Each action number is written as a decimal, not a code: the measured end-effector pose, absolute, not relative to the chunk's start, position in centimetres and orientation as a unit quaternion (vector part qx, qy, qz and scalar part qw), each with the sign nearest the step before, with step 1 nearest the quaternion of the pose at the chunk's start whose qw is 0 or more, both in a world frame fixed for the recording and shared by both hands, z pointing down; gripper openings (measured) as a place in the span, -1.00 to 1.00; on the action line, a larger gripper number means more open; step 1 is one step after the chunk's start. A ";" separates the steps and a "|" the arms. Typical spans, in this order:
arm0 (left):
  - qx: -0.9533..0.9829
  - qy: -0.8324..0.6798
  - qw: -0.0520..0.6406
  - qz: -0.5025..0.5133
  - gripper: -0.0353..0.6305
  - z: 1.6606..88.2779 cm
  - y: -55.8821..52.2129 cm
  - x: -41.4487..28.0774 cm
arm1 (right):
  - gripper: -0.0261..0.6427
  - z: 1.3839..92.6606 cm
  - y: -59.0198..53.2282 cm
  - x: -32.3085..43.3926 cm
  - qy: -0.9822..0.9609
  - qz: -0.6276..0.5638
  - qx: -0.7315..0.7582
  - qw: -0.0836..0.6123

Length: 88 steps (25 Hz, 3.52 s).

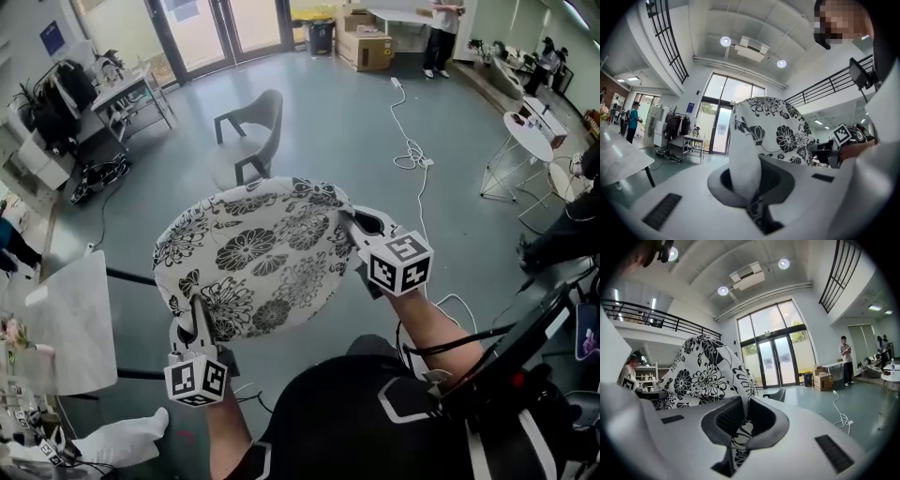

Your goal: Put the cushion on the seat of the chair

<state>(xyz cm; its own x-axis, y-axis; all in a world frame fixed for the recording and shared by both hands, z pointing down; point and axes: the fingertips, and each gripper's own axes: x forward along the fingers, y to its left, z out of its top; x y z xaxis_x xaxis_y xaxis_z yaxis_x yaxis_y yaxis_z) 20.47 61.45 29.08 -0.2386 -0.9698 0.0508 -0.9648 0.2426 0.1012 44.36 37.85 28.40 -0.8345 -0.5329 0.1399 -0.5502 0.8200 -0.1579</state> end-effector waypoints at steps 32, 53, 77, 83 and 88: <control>0.571 -0.818 0.069 -0.006 -0.84 30.2 53.5 15.0 | -0.84 30.1 30.0 38.6 -0.961 0.100 0.254 0.043; 0.544 -0.832 0.108 -0.009 -0.84 25.1 35.5 -1.7 | -0.84 27.2 11.1 20.8 -0.962 0.132 0.230 0.062; 0.584 -0.803 0.117 0.000 -0.84 34.7 31.8 -7.9 | -0.84 35.4 8.8 16.4 -0.947 0.131 0.278 0.098; 0.590 -0.797 0.124 -0.009 -0.83 35.5 31.5 -8.1 | -0.84 35.3 8.7 16.4 -0.942 0.128 0.293 0.098; 0.598 -0.791 0.132 -0.012 -0.83 38.6 30.6 -8.2 | -0.84 37.2 7.7 16.3 -0.942 0.113 0.297 0.104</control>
<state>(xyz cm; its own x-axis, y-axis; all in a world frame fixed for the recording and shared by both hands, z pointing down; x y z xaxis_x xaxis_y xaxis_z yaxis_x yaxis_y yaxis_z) -8.15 30.61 38.57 -0.2503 -0.9484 0.1946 -0.9423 0.2848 0.1761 16.27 7.70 37.16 -0.8015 -0.5365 0.2640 -0.5838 0.7977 -0.1512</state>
